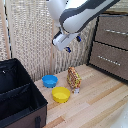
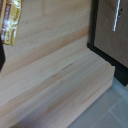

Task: Kindly move your gripper toward the top drawer's handle. With caution, hold the handle robustly using your gripper and pull open the top drawer. Let the handle go. Relocate your gripper to the bowl placed in the background. Gently hold the bowl using your gripper. Bring the gripper and the bowl to the ajar drawer. Softly release the bowl into it.

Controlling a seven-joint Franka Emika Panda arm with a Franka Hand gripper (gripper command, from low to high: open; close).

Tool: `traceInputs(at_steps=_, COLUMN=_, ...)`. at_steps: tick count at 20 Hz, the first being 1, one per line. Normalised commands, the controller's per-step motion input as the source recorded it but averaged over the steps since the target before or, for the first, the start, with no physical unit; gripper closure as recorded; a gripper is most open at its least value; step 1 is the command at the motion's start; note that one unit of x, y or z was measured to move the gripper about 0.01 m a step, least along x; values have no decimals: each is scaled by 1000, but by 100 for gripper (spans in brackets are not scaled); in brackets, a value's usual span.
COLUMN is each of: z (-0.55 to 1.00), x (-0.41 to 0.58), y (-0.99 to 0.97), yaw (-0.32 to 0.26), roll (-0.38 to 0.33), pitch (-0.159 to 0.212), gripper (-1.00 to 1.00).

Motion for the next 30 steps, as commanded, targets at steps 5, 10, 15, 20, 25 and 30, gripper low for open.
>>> traceInputs(at_steps=5, z=52, x=-72, y=-135, yaw=127, roll=-342, pitch=-3, gripper=-100)
traceInputs(at_steps=10, z=102, x=-127, y=-414, yaw=109, roll=-268, pitch=-34, gripper=-100)
traceInputs(at_steps=15, z=162, x=-135, y=-554, yaw=85, roll=-224, pitch=-42, gripper=-100)
traceInputs(at_steps=20, z=61, x=-35, y=-648, yaw=99, roll=-162, pitch=-27, gripper=-100)
traceInputs(at_steps=25, z=24, x=0, y=-722, yaw=94, roll=-127, pitch=-25, gripper=-100)
traceInputs(at_steps=30, z=118, x=-29, y=-771, yaw=50, roll=-150, pitch=-34, gripper=-100)
